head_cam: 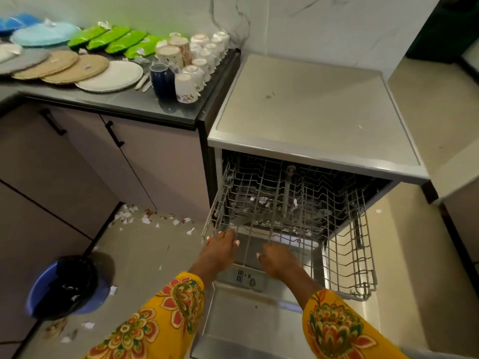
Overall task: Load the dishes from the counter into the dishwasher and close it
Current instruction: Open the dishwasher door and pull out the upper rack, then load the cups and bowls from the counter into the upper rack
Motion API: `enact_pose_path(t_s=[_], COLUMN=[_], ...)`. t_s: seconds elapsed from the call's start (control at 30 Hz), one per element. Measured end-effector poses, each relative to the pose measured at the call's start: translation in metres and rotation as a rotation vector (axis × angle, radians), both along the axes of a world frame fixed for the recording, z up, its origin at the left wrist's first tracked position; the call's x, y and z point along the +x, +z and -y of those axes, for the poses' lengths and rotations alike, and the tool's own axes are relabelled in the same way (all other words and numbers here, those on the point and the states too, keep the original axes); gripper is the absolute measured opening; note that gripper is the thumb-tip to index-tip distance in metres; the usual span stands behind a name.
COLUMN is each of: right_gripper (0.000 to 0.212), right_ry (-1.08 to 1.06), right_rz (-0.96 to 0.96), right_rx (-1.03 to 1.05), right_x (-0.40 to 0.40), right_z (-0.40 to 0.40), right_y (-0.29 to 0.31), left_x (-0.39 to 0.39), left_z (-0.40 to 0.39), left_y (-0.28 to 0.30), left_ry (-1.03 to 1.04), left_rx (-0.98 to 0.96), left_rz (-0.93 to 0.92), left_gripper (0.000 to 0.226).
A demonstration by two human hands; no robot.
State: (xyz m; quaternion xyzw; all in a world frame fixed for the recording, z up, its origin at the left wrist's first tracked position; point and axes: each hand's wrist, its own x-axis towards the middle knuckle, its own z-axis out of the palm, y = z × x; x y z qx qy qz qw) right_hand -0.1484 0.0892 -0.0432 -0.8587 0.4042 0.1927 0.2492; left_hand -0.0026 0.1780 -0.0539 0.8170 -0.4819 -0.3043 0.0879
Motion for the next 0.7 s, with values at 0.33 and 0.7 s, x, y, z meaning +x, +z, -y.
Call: enact_pose_path(t_s=[0.33, 0.7], right_gripper=[0.038, 0.047], right_ry=[-0.048, -0.088], right_rz=[0.056, 0.243], right_rx=[-0.064, -0.130], right_x=[0.105, 0.227], right_z=[-0.085, -0.154], right_y=[0.023, 0.073], left_x=[0.101, 0.227], left_z=[-0.070, -0.135], left_y=[0.030, 0.097], left_ry=[-0.053, -0.006], left_rx=[-0.108, -0.202], left_rz=[-0.014, 0.016], left_gripper=[0.046, 0.052])
